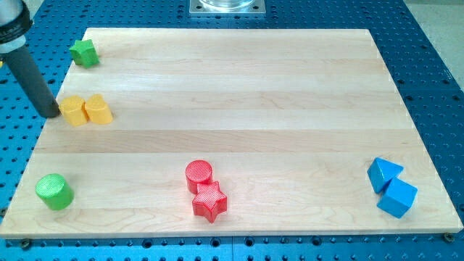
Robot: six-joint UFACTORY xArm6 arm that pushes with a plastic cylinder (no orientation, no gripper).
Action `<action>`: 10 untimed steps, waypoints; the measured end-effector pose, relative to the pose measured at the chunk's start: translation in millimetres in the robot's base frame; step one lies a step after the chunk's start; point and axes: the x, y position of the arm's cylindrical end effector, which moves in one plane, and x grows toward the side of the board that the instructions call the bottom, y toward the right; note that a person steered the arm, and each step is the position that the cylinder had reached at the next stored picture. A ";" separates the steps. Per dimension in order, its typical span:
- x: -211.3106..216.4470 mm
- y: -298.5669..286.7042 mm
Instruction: Separate the yellow blocks
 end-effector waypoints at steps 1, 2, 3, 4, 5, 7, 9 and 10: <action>24.6 -1.5; 46.9 18.8; 39.0 60.3; 15.5 61.3; 15.5 46.7; 26.7 30.0; 8.1 32.4; -31.1 24.5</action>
